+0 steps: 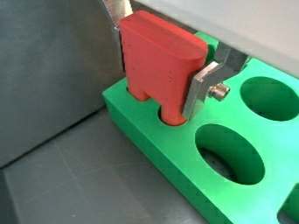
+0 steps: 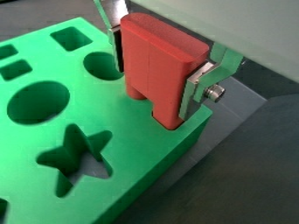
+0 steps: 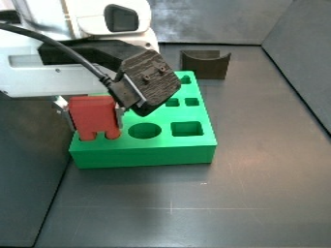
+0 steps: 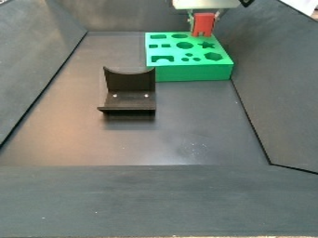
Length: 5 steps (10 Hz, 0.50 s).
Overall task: Pick up the square-circle object. Move up. Rotate the square-circle object. Move to above the board. Insert the square-circle object.
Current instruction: Insert the square-circle object.
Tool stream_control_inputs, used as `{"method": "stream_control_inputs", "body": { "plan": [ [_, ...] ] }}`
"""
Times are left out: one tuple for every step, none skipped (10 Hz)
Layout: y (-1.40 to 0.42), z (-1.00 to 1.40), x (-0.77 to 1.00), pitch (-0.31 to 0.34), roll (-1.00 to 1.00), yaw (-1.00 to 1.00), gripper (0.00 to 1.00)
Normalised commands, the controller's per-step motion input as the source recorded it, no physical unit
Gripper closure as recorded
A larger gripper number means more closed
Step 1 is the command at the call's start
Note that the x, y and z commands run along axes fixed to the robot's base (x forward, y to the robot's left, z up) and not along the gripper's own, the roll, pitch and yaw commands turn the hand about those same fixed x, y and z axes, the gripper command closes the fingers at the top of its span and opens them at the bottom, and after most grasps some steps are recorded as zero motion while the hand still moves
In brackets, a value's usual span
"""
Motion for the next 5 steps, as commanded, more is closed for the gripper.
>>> {"method": "stream_control_inputs", "body": {
  "plan": [
    [0.07, -1.00, -0.03, -0.137, 0.05, 0.19, 1.00],
    [-0.06, -0.94, 0.00, -0.163, 0.00, 0.05, 1.00],
    [0.07, -0.36, -0.02, -0.320, -0.26, 0.00, 1.00],
    [0.20, -0.19, 0.00, -0.126, -0.28, -0.09, 1.00],
    [0.00, 0.00, 0.00, 0.000, 0.00, 0.00, 1.00]
  ]
}}
